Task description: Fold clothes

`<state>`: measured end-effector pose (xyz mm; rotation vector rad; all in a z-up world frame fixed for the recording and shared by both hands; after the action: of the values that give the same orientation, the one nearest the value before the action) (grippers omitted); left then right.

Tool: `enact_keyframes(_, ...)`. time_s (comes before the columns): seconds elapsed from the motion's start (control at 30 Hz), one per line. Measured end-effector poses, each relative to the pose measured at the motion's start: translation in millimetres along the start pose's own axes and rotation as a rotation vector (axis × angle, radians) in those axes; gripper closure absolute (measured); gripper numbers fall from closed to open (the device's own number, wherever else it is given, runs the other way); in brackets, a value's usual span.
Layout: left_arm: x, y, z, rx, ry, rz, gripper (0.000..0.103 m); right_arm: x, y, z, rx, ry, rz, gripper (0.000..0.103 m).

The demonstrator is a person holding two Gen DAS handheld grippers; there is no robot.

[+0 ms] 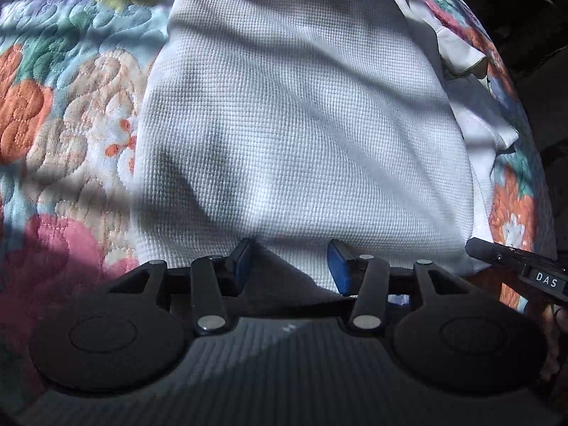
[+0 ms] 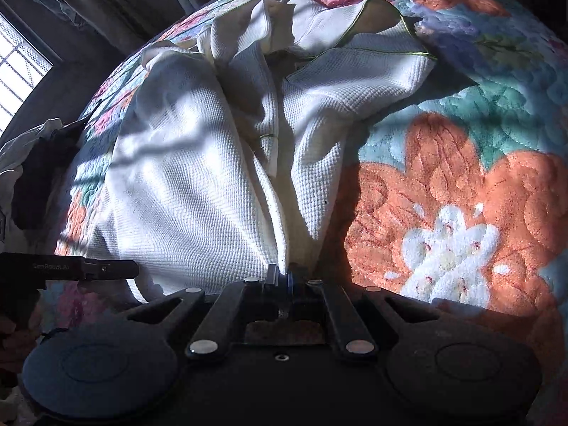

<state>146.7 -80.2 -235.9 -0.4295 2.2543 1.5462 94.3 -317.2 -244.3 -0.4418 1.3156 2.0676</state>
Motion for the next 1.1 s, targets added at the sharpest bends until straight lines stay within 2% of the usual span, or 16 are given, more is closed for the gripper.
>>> enact_keyframes(0.13,-2,2,-1,0.005,0.016,0.018,0.057,2,1,2,0.010,0.003,0.004,0.098)
enact_keyframes(0.17,-4,5,-1,0.006,0.016,0.022,0.057,0,3,4,0.026,0.017,0.017,0.095)
enact_keyframes(0.23,-14,16,-3,-0.001,0.001,0.006,0.057,-4,8,10,0.063,0.043,0.052,0.082)
enact_keyframes(0.27,-20,23,-4,-0.008,-0.010,-0.013,0.057,-6,11,13,0.081,0.057,0.069,0.057)
enact_keyframes(0.3,-33,31,-5,-0.024,-0.024,-0.049,0.057,-13,15,17,0.118,0.090,0.060,0.040)
enact_keyframes(0.37,-61,43,-8,-0.052,-0.044,-0.122,0.053,-33,24,35,0.120,0.181,0.006,0.040)
enact_keyframes(0.43,-82,46,-14,-0.047,-0.067,-0.161,0.051,-56,28,57,0.080,0.234,-0.047,0.041)
enact_keyframes(0.53,-119,41,-23,-0.038,-0.090,-0.192,0.051,-102,18,103,-0.073,0.289,-0.147,0.041)
enact_keyframes(0.6,-141,37,-25,-0.013,-0.114,-0.224,0.051,-130,-1,132,-0.141,0.347,-0.186,0.041)
enact_keyframes(0.63,-151,35,-25,0.006,-0.126,-0.243,0.047,-141,-16,143,-0.153,0.372,-0.193,0.041)
enact_keyframes(0.67,-162,30,-19,0.000,-0.117,-0.248,0.044,-152,-34,152,-0.159,0.396,-0.198,0.041)
enact_keyframes(0.8,-198,12,13,-0.067,-0.084,-0.253,0.044,-190,-104,188,-0.189,0.479,-0.193,0.041)
enact_keyframes(0.9,-219,5,36,-0.113,-0.080,-0.259,0.044,-204,-151,193,-0.187,0.461,-0.136,0.040)
enact_keyframes(0.97,-233,2,43,-0.116,-0.077,-0.264,0.044,-215,-176,192,-0.146,0.446,-0.132,0.036)
enact_keyframes(1.1,-261,-10,54,-0.121,-0.066,-0.282,0.044,-222,-227,189,-0.121,0.433,-0.040,0.029)
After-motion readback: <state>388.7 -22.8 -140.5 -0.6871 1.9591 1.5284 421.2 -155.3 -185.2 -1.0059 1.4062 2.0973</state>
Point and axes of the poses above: each gripper's, at about its wrist camera, not at the fingertips, and y roughly against the way its jaws point, z to its left, x to its underside, the point moved 10 cm from there along -y, roughly the way its jaws point, and after that the axes turned 12 degrees about -z, right-handed, at the moved point
